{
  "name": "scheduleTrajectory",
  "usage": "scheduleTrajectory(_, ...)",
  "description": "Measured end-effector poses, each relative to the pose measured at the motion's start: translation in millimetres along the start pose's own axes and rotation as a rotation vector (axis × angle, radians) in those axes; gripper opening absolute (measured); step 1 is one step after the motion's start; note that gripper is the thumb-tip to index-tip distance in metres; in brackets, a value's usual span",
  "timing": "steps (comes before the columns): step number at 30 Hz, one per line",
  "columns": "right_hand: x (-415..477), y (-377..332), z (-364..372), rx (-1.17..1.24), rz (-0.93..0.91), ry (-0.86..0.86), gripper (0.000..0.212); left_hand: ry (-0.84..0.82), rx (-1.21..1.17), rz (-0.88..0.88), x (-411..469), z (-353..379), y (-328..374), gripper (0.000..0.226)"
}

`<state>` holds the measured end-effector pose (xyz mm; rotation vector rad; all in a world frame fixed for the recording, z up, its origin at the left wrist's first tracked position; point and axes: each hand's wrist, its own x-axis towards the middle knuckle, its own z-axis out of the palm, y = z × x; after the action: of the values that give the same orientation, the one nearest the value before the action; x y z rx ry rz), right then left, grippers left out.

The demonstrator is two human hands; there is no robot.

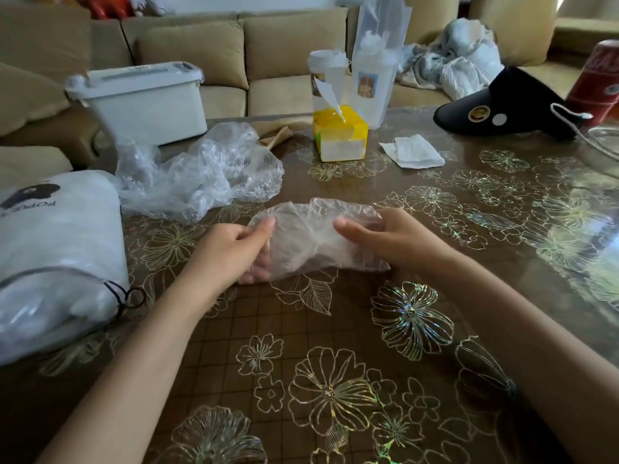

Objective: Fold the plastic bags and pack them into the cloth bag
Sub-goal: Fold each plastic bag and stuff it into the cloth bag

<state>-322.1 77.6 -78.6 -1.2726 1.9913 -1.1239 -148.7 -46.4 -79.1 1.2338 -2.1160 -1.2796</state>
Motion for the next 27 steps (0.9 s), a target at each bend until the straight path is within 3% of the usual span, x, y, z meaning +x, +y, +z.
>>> scheduleTrajectory(3, 8.6, 6.6, 13.4, -0.256, 0.091, 0.248, 0.050, 0.213, 0.209, 0.086, 1.5, 12.7, -8.3, 0.042)
scheduleTrajectory(7, 12.1, 13.6, 22.8, -0.527, 0.058, 0.373, 0.036, 0.433, 0.488, 0.168, 1.1, 23.5, -15.7, 0.032)
scheduleTrajectory(9, 14.5, 14.8, 25.0, -0.595, 0.049, 0.387, 0.038, 0.477, 0.548, 0.183, 0.0, 23.9, -14.8, 0.024)
scheduleTrajectory(15, 15.9, 15.8, 22.0, -0.732, 0.045, 0.397, 0.038, 0.498, 0.663, 0.202, 2.8, 24.6, -18.5, 0.027)
scheduleTrajectory(18, 16.7, 20.4, 17.1, -0.680, 0.005, 0.387, 0.029, 0.438, 0.359, 0.234, 9.8, 21.9, -20.7, 0.024)
scheduleTrajectory(24, 17.4, 8.2, 2.9, -0.062, 0.006, 0.348, 0.023, 0.117, -0.768, -0.144, 7.0, 3.5, 5.0, 0.008)
scheduleTrajectory(25, 17.1, 8.0, 1.3, -0.017, 0.010, 0.349, 0.021, 0.124, -0.786, -0.170, 8.3, 3.8, 4.4, 0.005)
scheduleTrajectory(27, 14.8, 8.8, -0.8, -0.005, 0.022, 0.355, 0.020, 0.217, -0.583, -0.142, 10.3, 5.3, 1.3, 0.002)
